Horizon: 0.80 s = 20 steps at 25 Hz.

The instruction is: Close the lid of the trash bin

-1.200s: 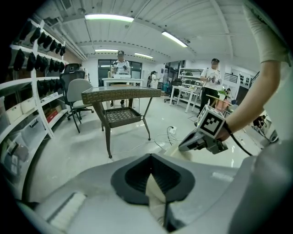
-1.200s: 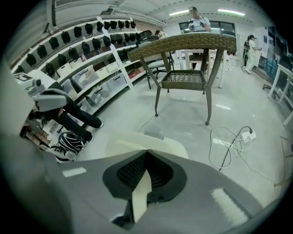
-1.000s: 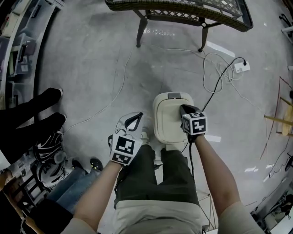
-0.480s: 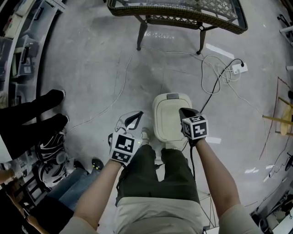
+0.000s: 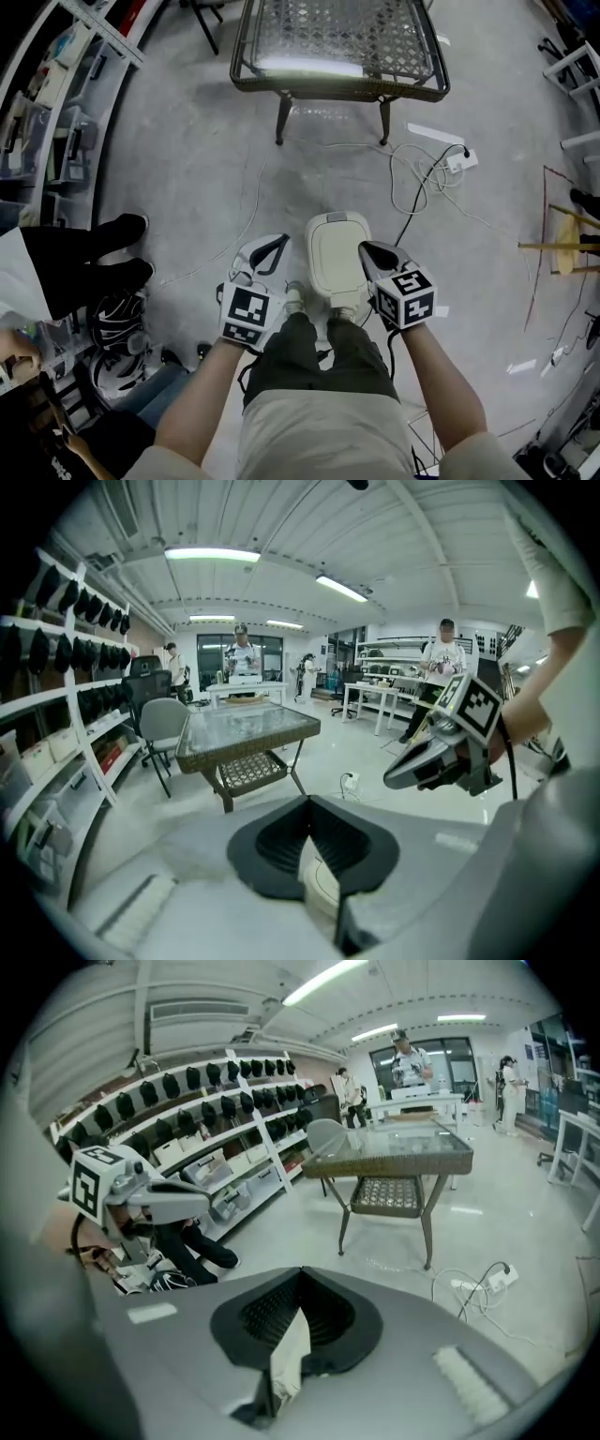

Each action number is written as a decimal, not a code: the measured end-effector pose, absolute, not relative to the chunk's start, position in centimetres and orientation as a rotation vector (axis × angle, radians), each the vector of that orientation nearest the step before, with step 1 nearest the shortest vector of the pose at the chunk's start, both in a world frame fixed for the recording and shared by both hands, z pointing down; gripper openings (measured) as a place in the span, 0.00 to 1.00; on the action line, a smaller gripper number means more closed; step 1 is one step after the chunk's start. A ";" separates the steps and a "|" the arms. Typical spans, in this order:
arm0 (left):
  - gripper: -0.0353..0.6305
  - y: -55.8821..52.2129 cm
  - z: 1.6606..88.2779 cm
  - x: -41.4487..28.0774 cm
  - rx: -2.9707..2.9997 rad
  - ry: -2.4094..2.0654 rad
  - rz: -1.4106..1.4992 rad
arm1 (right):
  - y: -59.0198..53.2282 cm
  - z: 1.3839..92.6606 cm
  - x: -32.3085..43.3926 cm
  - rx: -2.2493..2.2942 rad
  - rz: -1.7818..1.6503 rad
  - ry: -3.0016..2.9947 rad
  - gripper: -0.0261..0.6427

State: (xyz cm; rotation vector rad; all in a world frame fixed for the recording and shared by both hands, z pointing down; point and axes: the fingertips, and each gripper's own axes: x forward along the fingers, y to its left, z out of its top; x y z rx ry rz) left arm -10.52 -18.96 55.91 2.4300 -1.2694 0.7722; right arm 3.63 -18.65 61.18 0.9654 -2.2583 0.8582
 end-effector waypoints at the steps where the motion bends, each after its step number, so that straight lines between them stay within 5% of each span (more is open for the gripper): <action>1: 0.06 -18.9 54.1 -10.3 2.445 -1.275 0.768 | -18.6 58.8 3.7 0.975 0.844 -2.287 0.04; 20: 0.06 -13.4 22.5 -5.6 2.788 -1.501 0.424 | -13.0 23.2 6.4 1.116 0.363 -2.742 0.04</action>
